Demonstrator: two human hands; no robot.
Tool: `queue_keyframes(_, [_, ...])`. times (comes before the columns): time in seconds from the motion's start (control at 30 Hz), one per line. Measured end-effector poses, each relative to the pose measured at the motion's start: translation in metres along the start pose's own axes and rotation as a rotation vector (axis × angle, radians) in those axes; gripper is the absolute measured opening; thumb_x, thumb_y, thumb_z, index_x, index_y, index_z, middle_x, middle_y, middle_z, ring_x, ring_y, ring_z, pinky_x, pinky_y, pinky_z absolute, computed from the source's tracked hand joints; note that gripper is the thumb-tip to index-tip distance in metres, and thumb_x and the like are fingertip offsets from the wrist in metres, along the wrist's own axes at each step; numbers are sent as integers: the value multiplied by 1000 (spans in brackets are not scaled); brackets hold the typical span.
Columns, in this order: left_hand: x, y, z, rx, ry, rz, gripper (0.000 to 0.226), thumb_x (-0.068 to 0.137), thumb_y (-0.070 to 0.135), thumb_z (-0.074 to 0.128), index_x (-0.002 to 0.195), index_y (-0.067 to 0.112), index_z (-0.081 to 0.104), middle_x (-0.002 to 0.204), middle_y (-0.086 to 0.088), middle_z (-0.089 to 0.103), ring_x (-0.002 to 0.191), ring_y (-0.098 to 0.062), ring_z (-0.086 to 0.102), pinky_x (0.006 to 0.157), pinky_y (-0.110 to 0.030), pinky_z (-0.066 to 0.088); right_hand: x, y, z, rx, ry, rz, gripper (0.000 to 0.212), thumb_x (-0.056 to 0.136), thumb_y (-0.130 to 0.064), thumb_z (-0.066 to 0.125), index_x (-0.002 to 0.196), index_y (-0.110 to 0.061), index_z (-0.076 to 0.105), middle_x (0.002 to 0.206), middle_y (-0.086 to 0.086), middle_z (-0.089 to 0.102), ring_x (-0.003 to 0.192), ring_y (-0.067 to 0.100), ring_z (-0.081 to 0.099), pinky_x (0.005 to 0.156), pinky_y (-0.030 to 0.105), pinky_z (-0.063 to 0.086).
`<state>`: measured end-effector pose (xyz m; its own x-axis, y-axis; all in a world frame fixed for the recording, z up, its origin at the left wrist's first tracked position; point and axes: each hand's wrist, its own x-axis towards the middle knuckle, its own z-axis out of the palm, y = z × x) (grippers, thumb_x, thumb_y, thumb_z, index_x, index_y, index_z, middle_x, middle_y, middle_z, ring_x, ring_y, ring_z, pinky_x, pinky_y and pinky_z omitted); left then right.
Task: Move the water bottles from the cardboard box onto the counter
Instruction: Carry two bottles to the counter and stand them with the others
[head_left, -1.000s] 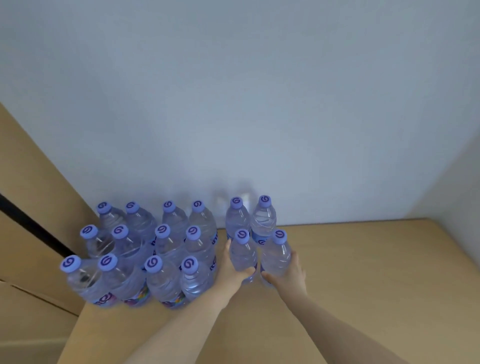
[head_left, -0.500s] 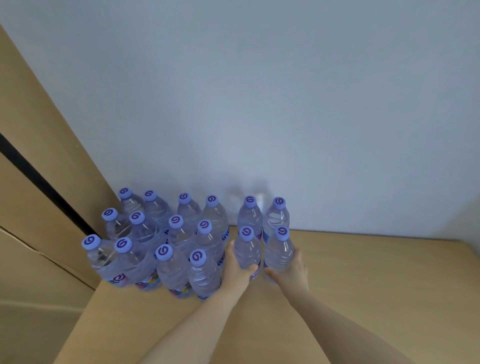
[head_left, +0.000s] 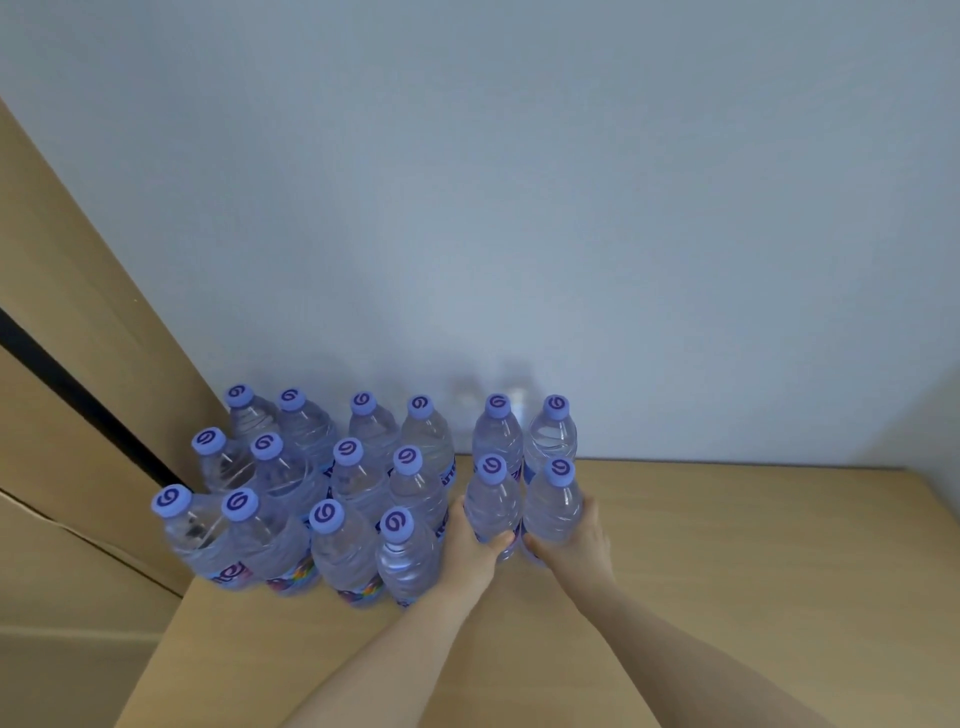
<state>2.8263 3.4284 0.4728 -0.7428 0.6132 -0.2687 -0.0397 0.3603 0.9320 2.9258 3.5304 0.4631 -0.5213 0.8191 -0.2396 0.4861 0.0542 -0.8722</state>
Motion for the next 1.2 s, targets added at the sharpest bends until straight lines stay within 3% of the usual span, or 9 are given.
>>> queue_keyframes(0.1, [0,0,0,12,-1,0,57,83,3,70,123,27,36,109,17,50,106,-4,49,92,-20,36,-4,2,0,37,52,34,51,59,-39,72,97,-23,43,93,-5,52,80,18,47,77,32,44])
queue_keyframes(0.2, [1,1,0,27,-21,-12,54,82,4,71,120,24,38,112,11,53,107,-8,51,92,-22,39,-3,0,1,5,38,29,45,56,-38,65,90,-21,41,86,-1,48,74,19,37,72,28,38])
queue_keyframes(0.33, [3,4,-1,92,-30,21,47,80,3,70,122,4,49,115,-9,62,110,-24,60,98,-41,48,-3,-2,0,-15,8,30,44,54,-35,61,86,-16,39,82,6,49,72,19,34,66,26,38])
queue_keyframes(0.47, [1,1,0,117,-20,33,47,83,7,69,122,18,45,115,3,54,113,-16,53,91,-25,43,-7,-3,-3,10,-15,56,43,59,-31,66,91,-16,40,84,4,52,67,19,40,62,24,40])
queue_keyframes(0.57, [-1,-2,2,179,-11,13,41,87,14,67,121,16,45,112,3,54,111,-20,53,82,-22,42,-13,5,-8,-13,9,55,48,74,-22,72,112,-22,42,101,-5,55,84,16,56,60,22,40])
queue_keyframes(0.7, [-7,-11,3,263,52,-19,46,91,12,59,132,3,40,126,-13,55,117,-31,54,98,-41,46,-22,20,-9,-200,-7,121,48,90,-23,58,134,-15,40,111,-5,54,92,18,56,62,25,40])
queue_keyframes(0.87, [-32,-23,-7,400,-42,-79,8,93,8,46,99,11,51,94,-6,57,91,-26,58,78,-35,47,-41,26,-2,-417,-103,157,32,94,-20,47,123,-10,55,122,9,60,108,27,59,84,29,44])
queue_keyframes(1.03, [-69,-43,-39,610,-93,-81,27,87,14,44,103,23,64,104,5,66,99,-17,60,85,-30,49,-67,32,17,-436,-249,85,26,91,-22,46,113,-15,59,116,2,60,103,21,58,83,29,48])
queue_keyframes(1.2, [-116,-64,-82,747,8,-149,24,84,14,46,97,26,62,107,4,67,104,-22,61,79,-27,44,-96,34,39,-551,-394,-119,23,90,-23,49,108,-14,63,112,5,63,106,23,56,90,33,48])
